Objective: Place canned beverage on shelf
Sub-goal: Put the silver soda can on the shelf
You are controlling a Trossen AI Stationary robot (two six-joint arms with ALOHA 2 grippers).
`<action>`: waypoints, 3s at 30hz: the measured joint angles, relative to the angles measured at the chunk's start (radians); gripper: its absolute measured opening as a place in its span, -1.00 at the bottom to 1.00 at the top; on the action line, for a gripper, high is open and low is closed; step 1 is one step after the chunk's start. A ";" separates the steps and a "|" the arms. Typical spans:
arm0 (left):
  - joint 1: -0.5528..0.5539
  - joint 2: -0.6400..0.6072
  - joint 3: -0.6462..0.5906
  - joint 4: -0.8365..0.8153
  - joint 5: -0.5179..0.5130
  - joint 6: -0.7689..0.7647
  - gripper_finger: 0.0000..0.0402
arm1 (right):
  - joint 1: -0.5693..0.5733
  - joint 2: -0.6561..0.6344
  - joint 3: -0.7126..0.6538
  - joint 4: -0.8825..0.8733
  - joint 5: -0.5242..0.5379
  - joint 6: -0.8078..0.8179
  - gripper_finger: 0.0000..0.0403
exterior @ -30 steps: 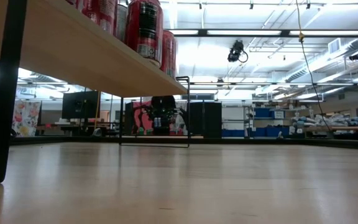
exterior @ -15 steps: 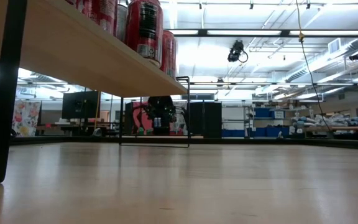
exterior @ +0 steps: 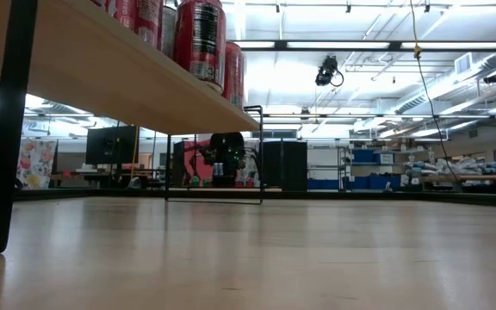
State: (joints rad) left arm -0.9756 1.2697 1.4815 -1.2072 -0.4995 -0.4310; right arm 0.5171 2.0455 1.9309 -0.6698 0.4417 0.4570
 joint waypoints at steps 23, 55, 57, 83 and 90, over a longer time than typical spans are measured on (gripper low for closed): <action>0.004 0.000 0.000 -0.002 -0.007 0.149 0.99 | 0.241 -0.028 -0.048 -0.819 -0.214 0.994 0.73; 0.004 0.000 0.000 -0.001 -0.012 0.190 0.99 | 0.450 -0.182 -0.251 -0.902 -0.304 1.377 0.73; 0.004 0.000 0.000 -0.001 -0.012 0.186 0.99 | 0.462 -0.189 -0.277 -0.902 -0.340 1.375 0.73; 0.004 0.000 0.000 -0.002 -0.012 0.179 0.99 | 0.410 -0.183 -0.599 -0.418 -0.234 1.352 0.73; 0.004 0.000 0.000 -0.002 -0.011 0.175 0.99 | 0.334 -0.183 -0.605 -0.318 -0.173 1.240 0.73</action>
State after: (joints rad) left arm -0.9718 1.2697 1.4818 -1.2087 -0.5110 -0.2556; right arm 0.8508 1.8626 1.3254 -0.9879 0.2684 1.6968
